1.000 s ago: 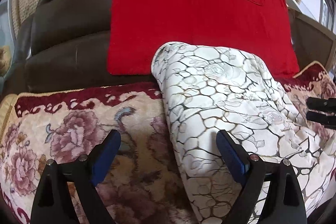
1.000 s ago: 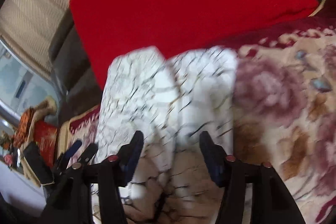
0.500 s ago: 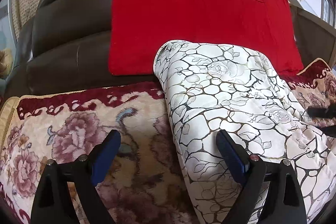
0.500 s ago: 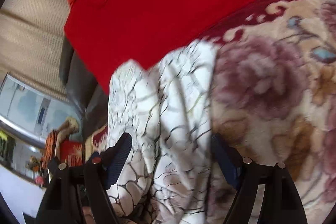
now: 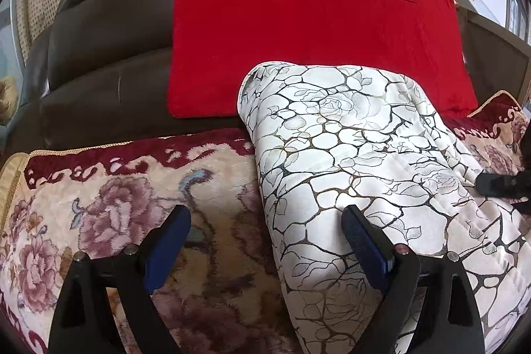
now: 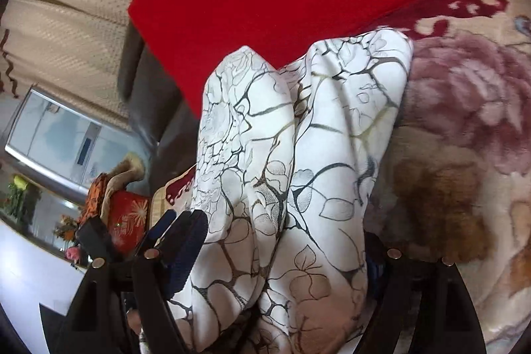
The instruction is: Fold large clothes
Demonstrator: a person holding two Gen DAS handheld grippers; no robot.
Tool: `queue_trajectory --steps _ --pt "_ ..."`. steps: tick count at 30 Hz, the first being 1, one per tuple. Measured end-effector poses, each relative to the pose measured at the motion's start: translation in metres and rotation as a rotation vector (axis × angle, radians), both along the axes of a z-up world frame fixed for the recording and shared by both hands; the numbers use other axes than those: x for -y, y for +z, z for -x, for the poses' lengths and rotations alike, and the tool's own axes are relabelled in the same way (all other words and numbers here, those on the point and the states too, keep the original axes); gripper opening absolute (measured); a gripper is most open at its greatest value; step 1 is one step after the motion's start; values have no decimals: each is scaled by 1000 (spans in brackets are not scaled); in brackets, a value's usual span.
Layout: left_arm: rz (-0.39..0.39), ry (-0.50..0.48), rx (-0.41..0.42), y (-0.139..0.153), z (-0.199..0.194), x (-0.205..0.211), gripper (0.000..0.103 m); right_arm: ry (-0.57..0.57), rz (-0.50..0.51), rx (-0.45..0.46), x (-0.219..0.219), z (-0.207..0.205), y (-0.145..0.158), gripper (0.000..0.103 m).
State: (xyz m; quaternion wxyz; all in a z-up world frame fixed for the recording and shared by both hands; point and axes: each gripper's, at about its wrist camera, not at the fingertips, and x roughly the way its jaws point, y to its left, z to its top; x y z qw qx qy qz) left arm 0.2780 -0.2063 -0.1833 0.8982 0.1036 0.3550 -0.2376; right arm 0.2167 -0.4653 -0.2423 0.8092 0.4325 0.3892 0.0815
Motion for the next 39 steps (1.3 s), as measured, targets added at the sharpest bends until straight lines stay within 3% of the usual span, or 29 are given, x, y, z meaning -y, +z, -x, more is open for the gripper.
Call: queue_trajectory --steps 3,10,15,20,24,27,29,39 --pt "4 -5 -4 1 1 0 92 4 -5 8 -3 0 -4 83" --pt "139 -40 -130 3 -13 -20 92 21 -14 20 -1 2 -5 83" --pt "106 -100 -159 -3 -8 -23 92 23 19 12 0 3 -6 81" --pt "135 -197 -161 -2 9 -19 92 23 36 24 -5 1 -7 83" --pt "80 -199 -98 2 21 -8 92 32 8 55 -12 -3 -9 86" --pt "83 -197 -102 3 19 -8 92 27 -49 83 -10 -1 -15 84" --pt "78 -197 -99 3 19 -8 92 24 -34 76 -9 -1 -17 79" --pt "71 -181 -95 5 22 -12 92 24 6 73 -12 -5 -18 79"
